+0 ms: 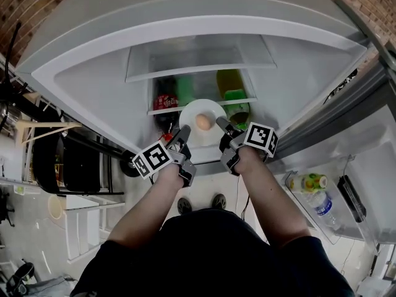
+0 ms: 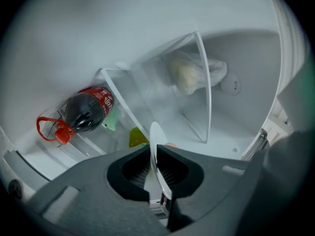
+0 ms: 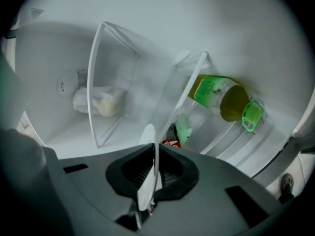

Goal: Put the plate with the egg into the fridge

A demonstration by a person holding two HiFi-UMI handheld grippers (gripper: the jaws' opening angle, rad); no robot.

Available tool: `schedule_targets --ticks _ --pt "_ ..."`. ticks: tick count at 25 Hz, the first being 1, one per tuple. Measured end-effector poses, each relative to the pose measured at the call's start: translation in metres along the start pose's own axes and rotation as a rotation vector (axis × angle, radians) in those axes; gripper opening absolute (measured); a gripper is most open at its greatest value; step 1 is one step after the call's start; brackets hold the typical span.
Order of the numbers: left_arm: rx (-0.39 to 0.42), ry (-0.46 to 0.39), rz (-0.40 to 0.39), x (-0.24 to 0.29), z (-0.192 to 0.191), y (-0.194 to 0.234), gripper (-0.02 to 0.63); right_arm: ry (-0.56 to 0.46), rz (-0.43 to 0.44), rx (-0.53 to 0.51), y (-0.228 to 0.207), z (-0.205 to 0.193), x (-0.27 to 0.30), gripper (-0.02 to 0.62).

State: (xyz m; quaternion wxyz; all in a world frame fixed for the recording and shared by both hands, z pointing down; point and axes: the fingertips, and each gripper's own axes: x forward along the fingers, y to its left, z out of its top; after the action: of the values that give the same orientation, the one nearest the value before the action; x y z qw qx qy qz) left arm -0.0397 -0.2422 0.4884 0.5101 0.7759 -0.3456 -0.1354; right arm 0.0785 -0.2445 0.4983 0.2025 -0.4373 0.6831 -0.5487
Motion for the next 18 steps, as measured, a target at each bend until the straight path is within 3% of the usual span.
schedule_targets --ticks 18 --pt "-0.084 -0.038 0.019 0.038 0.017 0.013 0.028 -0.025 -0.094 -0.04 -0.01 0.039 0.036 0.032"
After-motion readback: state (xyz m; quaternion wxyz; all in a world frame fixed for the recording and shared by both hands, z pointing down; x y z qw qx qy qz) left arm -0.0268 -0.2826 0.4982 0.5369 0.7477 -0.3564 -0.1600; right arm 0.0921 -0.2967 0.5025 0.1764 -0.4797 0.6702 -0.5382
